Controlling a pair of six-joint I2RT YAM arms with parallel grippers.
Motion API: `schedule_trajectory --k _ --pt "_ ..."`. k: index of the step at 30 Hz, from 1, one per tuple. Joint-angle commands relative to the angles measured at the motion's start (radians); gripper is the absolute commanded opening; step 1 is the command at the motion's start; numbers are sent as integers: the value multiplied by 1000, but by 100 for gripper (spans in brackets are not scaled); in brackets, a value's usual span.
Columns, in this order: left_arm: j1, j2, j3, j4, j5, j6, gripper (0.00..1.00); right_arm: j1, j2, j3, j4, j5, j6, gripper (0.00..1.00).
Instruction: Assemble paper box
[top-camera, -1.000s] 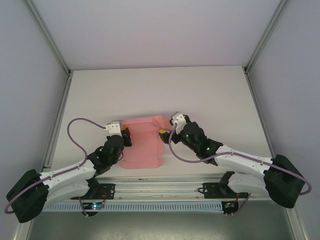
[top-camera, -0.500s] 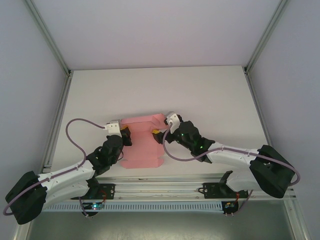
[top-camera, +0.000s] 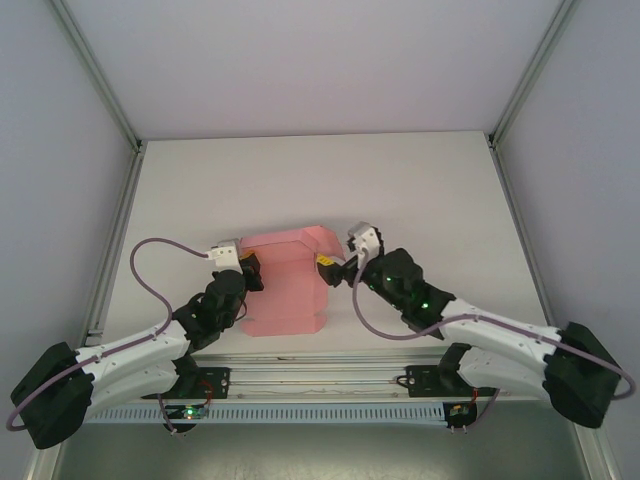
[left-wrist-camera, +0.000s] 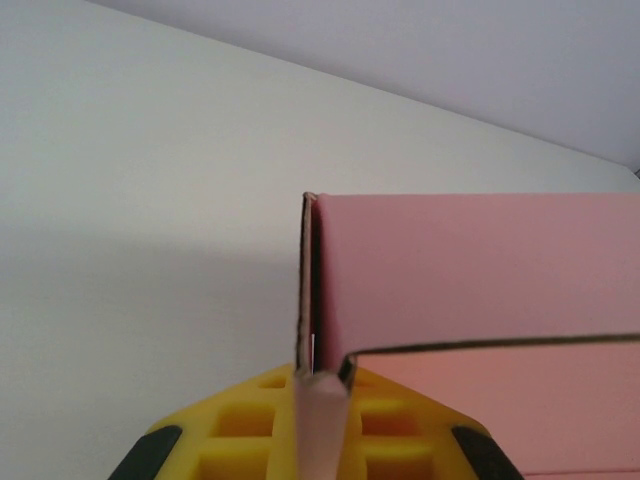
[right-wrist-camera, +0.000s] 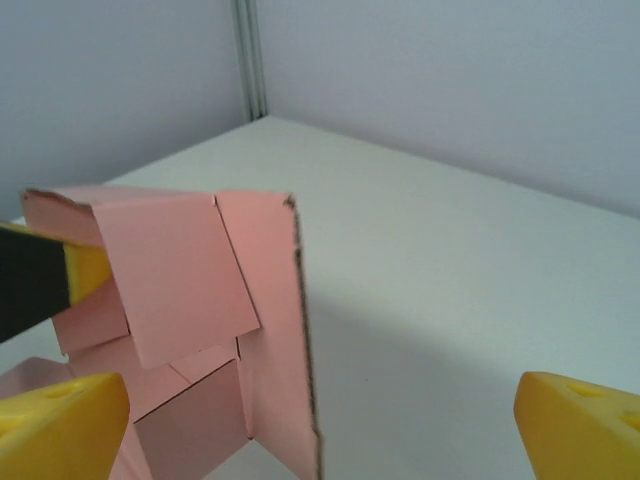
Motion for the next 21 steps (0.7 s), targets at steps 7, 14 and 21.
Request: schedule_trajectory --k 7,14,21 --pt "-6 -47 -7 4 -38 -21 0 -108 -320 -72 -225 123 76 98" --pt "-5 -58 -8 2 -16 -5 0 -344 -376 -86 -301 -38 179 98" --pt "-5 -54 -5 10 -2 -8 0 -381 -187 -35 -235 -183 166 98"
